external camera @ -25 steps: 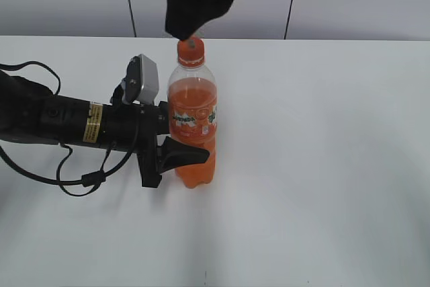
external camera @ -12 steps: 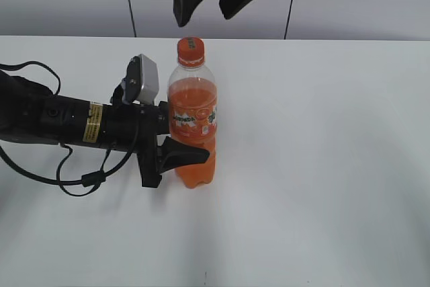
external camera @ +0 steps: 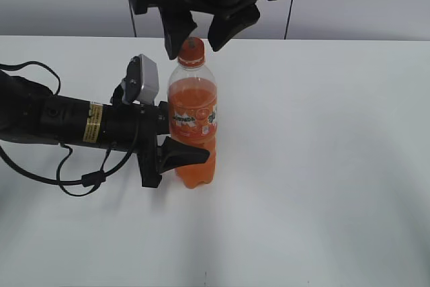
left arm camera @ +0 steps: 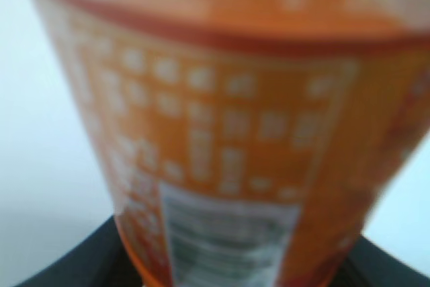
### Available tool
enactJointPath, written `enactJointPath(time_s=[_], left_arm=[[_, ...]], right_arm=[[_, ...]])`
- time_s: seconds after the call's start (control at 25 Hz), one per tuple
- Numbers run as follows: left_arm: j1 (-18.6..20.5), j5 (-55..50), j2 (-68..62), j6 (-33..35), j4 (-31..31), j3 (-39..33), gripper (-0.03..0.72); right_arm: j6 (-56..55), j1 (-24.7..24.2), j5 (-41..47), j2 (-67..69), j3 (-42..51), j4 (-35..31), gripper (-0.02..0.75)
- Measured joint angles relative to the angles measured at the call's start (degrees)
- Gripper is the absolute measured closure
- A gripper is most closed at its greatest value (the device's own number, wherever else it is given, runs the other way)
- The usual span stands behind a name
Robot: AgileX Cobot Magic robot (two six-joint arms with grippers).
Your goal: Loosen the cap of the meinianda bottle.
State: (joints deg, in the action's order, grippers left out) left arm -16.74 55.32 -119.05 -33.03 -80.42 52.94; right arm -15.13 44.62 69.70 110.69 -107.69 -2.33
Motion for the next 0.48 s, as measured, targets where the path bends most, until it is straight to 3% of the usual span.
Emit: enactJointPath(time_s=[0.16,0.36,0.48], left_arm=[[0.0,0.0,0.0,0.0,0.0,0.0,0.306],[0.0,0.0,0.0,0.0,0.05,0.0,0.306],[0.0,-0.05,0.0,0.0,0.05,0.0,0.306]], right_arm=[[0.05,0.0,0.0,0.94,0.0,-0.06,0.308],[0.31,0.0,-0.07,1.63,0.0,-0.13,0.44],[2.77,0.0,-0.01,1.63,0.0,-0.19,0.44]])
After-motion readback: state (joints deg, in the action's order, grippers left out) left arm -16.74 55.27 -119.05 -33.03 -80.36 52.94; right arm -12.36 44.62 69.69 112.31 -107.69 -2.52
